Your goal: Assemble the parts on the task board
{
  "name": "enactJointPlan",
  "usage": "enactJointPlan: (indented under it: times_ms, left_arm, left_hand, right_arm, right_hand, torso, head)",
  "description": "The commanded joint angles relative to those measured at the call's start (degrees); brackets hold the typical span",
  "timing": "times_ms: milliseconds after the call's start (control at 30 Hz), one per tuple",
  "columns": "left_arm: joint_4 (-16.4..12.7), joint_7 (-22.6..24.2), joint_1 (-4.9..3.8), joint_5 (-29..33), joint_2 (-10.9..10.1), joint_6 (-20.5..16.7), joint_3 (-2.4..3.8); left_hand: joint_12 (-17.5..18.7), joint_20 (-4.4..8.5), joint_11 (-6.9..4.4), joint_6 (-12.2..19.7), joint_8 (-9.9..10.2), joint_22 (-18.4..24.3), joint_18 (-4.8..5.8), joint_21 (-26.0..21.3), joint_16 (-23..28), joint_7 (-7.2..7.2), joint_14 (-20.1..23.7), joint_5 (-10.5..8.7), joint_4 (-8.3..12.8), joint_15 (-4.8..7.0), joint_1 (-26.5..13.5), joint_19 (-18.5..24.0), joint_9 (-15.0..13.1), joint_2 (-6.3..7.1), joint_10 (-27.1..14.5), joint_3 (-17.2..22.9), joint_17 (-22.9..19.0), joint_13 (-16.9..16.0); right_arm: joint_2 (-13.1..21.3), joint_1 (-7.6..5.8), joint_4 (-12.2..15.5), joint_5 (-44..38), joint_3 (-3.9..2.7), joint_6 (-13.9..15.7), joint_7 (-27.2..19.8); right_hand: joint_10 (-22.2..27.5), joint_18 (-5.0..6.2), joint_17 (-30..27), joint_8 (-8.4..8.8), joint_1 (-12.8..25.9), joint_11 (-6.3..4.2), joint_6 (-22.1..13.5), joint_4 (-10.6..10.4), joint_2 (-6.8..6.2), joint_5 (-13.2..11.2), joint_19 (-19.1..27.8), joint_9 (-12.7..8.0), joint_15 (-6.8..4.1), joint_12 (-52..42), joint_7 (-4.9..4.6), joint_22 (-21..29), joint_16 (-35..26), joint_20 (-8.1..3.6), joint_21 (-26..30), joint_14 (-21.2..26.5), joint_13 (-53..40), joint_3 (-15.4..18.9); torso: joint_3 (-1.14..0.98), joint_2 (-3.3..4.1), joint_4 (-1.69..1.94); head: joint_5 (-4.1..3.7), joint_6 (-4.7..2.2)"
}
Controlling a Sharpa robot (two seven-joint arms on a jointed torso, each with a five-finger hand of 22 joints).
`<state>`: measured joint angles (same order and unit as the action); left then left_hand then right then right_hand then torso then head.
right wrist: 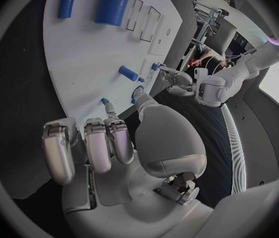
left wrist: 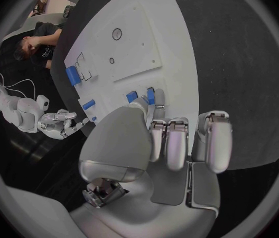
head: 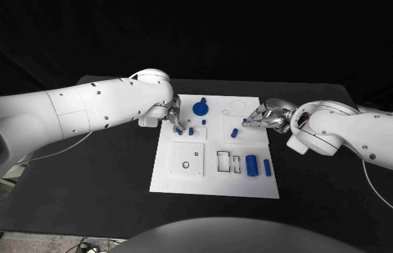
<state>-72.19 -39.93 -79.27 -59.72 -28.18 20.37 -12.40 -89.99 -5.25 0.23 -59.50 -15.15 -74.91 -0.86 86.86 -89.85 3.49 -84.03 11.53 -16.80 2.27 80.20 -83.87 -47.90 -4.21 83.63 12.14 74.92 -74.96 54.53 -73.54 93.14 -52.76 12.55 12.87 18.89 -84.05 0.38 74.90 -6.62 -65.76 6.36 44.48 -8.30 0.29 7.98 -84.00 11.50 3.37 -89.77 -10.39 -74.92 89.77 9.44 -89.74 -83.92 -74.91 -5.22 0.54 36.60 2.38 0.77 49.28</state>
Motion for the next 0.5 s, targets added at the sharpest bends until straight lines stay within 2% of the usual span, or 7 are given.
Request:
enactJointPlan:
  times_ms: [33, 500]
  left_arm:
    - [0.00, -7.65, 0.05, -0.48, 0.09, 0.56, 0.01]
    - [0.37, -7.08, 0.20, -0.50, 0.38, 0.17, 0.01]
  left_hand:
    - [-0.01, 0.11, -0.79, -1.34, -0.07, -13.70, -0.19, -0.19, -0.15, -1.01, -5.97, 0.18, 0.07, 0.19, 0.14, -2.35, -0.08, -0.60, 6.37, 0.39, 15.08, -15.04]
    - [-0.01, 0.08, -0.76, -1.21, 0.05, -13.59, -0.27, -0.46, -0.15, -0.96, -5.97, 0.18, 0.07, 0.17, -0.11, -2.04, 0.01, -0.60, 6.37, 0.91, 15.08, -15.04]
  right_arm:
    - [-0.06, 0.03, 0.08, -0.32, 0.01, -0.35, -0.24]
    - [-0.01, 0.03, 0.09, -0.36, 0.01, -0.37, -0.18]
  right_hand:
    - [-5.95, -0.38, 15.10, -0.32, 0.00, 0.47, -0.19, 0.06, 0.53, 0.32, -6.00, 0.08, 0.28, -0.23, -0.35, -15.08, 0.23, 0.41, -0.26, -6.08, -15.09, 0.24]
    - [-5.95, -0.38, 15.10, -0.32, 0.00, 0.47, -0.19, 0.06, 0.53, 0.32, -6.00, 0.08, 0.28, -0.23, -0.35, -15.08, 0.23, 0.41, -0.26, -6.08, -15.09, 0.24]
  torso:
    - [0.03, 0.02, 0.03]
    - [0.03, 0.02, -0.01]
  head:
    - [-0.06, 0.07]
    - [0.00, 0.03]
